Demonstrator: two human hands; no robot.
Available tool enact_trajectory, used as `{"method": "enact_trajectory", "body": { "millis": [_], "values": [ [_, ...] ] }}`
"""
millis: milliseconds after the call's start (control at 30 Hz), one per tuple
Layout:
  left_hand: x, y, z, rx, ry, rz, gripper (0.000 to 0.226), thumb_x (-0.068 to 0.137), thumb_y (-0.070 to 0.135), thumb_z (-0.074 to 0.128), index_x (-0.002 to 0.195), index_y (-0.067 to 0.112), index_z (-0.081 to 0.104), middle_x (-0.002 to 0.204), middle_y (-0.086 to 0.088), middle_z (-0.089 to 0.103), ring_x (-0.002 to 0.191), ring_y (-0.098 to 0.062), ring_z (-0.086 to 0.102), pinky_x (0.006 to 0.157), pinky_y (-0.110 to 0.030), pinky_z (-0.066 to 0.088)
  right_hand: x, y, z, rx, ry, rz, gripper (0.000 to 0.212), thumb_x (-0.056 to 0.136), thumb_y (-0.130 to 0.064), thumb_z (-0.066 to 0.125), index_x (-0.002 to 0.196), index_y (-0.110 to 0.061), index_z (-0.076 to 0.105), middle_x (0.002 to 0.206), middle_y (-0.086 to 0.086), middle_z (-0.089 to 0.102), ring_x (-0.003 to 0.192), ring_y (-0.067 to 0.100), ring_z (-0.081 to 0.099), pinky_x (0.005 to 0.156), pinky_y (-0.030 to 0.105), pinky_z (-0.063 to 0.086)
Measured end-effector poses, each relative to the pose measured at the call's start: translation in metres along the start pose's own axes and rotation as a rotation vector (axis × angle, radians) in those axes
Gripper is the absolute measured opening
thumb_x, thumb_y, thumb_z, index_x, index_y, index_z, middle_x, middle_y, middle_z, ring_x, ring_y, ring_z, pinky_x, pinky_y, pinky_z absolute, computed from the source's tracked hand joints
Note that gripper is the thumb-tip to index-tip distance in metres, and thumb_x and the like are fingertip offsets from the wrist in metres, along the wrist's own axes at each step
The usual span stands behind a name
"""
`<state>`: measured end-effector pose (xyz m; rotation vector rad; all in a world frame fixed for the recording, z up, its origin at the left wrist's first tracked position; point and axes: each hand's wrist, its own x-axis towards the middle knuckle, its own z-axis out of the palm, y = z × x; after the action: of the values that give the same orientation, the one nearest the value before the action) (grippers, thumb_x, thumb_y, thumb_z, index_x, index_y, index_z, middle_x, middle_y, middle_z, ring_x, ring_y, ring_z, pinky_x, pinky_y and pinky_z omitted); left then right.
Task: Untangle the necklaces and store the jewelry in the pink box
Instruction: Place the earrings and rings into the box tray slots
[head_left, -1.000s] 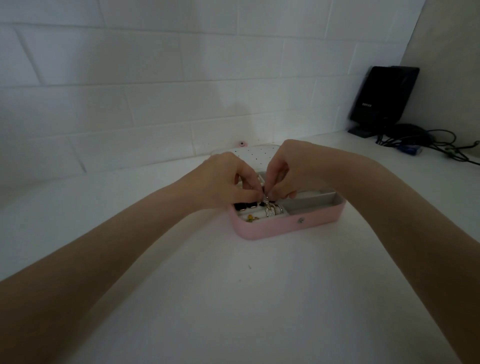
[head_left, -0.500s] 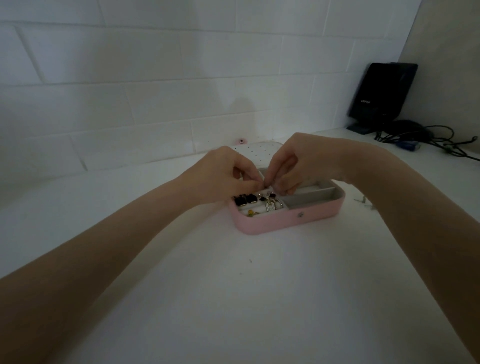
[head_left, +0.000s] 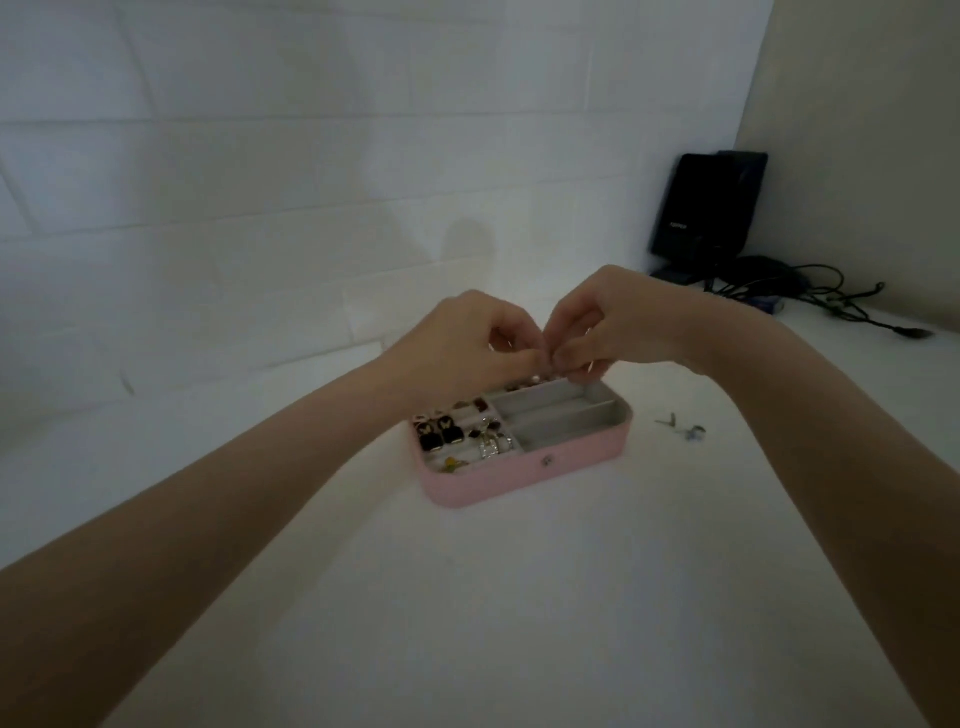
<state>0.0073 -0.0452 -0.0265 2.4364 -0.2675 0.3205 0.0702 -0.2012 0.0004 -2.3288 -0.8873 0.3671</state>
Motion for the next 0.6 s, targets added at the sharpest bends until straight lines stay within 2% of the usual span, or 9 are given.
{"method": "enact_trajectory", "body": {
  "millis": [100,167,267,367,500,600],
  "values": [
    [0.019,0.024,0.023,0.054,-0.062,0.037,0.007,0.084,0.022,0.065,0.085,0.024,0.072,0.073,0.019,0.063,0.068,0.004,0.058,0.061,-0.004,0.04,-0.014,0.026,-0.021,-0.165,0.047,0.123,0.012,0.081,-0.004,0.067,0.077,-0.016,0.068,0.074,0.006,0.068,0.062,0.009,0.062,0.052,0.013,0.048],
    [0.03,0.04,0.041,0.124,-0.143,0.056,0.009,0.085,0.026,0.063,0.088,0.026,0.072,0.074,0.021,0.062,0.069,0.006,0.057,0.06,-0.004,0.039,-0.026,0.045,-0.028,-0.232,0.091,0.198,0.008,0.082,-0.006,0.067,0.08,-0.014,0.07,0.069,0.002,0.066,0.058,0.006,0.059,0.051,0.012,0.046],
    [0.044,0.06,0.07,0.279,-0.269,0.051,0.018,0.086,0.027,0.063,0.101,0.022,0.071,0.089,0.011,0.066,0.08,-0.004,0.059,0.073,-0.016,0.046,-0.042,0.064,-0.025,-0.237,0.132,0.262,0.007,0.082,-0.009,0.067,0.086,-0.01,0.072,0.071,0.003,0.066,0.057,0.007,0.058,0.051,0.012,0.044],
    [0.051,0.07,0.094,0.409,-0.265,-0.028,0.027,0.084,0.028,0.065,0.109,0.019,0.068,0.107,-0.002,0.067,0.098,-0.02,0.061,0.087,-0.03,0.048,-0.045,0.074,-0.018,-0.269,0.14,0.311,0.015,0.082,-0.009,0.066,0.095,-0.005,0.072,0.085,0.01,0.071,0.062,0.012,0.06,0.058,0.018,0.047],
    [0.053,0.07,0.104,0.46,-0.212,-0.063,0.027,0.08,0.023,0.066,0.106,0.019,0.069,0.106,-0.005,0.068,0.098,-0.023,0.062,0.087,-0.032,0.049,-0.041,0.082,-0.012,-0.249,0.141,0.325,0.017,0.08,-0.006,0.068,0.096,-0.005,0.072,0.075,0.009,0.066,0.059,0.013,0.059,0.06,0.018,0.049],
    [0.053,0.068,0.102,0.441,-0.2,-0.069,0.027,0.079,0.019,0.065,0.105,0.016,0.069,0.105,-0.007,0.068,0.099,-0.025,0.063,0.089,-0.035,0.049,-0.038,0.082,-0.01,-0.205,0.149,0.305,0.015,0.08,-0.007,0.067,0.094,-0.005,0.071,0.083,0.014,0.068,0.057,0.013,0.059,0.06,0.018,0.049]
  ]
}}
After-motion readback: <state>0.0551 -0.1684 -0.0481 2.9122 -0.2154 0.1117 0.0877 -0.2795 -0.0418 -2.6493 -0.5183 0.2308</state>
